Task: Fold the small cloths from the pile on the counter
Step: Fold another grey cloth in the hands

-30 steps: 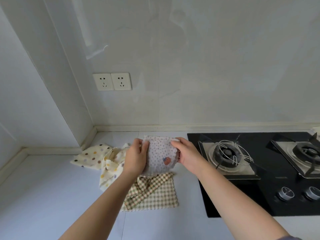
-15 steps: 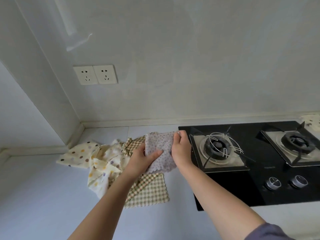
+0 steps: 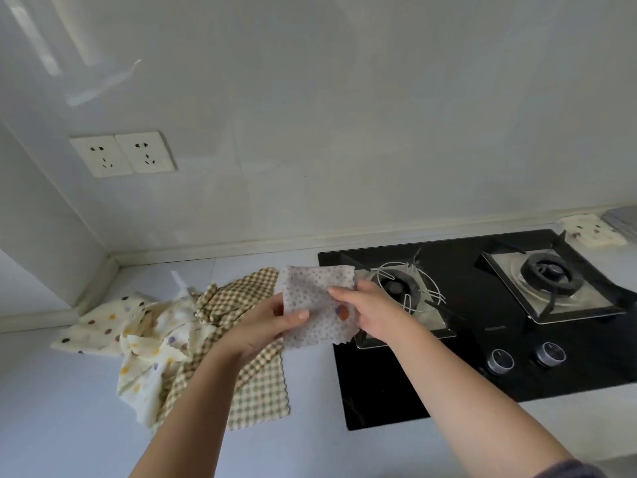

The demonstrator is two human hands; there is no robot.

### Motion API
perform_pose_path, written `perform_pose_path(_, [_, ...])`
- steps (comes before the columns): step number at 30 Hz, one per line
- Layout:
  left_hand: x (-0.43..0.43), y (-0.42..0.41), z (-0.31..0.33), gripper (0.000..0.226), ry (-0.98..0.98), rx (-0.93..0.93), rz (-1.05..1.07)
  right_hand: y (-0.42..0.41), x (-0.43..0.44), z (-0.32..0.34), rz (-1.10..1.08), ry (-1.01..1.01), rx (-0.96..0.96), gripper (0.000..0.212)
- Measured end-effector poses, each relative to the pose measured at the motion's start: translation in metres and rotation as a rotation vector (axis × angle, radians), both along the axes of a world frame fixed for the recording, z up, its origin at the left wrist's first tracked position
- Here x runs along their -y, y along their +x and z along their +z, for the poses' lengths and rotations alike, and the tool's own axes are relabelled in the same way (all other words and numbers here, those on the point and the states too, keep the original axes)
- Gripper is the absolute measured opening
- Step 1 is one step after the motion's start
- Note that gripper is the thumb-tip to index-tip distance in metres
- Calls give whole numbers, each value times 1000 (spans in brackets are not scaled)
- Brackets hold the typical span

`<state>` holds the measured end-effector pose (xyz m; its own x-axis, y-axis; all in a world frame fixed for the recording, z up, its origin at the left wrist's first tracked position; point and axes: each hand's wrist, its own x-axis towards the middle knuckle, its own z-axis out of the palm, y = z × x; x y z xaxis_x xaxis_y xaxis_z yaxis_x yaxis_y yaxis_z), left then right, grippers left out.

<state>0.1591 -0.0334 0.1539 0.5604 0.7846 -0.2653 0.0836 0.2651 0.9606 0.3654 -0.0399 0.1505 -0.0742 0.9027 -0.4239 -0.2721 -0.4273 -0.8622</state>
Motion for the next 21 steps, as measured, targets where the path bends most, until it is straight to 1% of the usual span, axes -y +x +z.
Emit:
perform_pose_path(3, [3,46,6,33,29,-51,234,42,10,4,9,28,27,12])
perform_pose_path(5, [7,81,7,27,136,-114,338,75,21,11,19,25,5,15])
perform_pose_path(7, [17,116,8,26,207,-153,404,113,35,19,82,9,-46,30])
perform_pose_path(8, [24,134,11,22,224,-161,430,131,43,22,133,12,-29,32])
perform_pose_path(9, [32,152,16,19,227,-157,445,149,52,25,184,27,23,30])
perform_pose_path(11, [46,189,25,18,197,-133,443,183,67,27,234,61,133,24])
perform_pose_path(12, [54,207,29,20,181,-117,431,200,74,28,231,74,156,25])
perform_pose_path(14, [66,242,32,24,183,-105,454,235,88,31,220,90,140,29])
perform_pose_path(17, [81,287,31,23,189,-95,558,282,108,37,266,61,122,32])
perform_pose_path(19, [88,318,31,22,173,-80,575,311,120,38,293,33,166,27])
perform_pose_path(21, [92,350,33,22,152,-58,559,340,128,36,252,28,170,20])
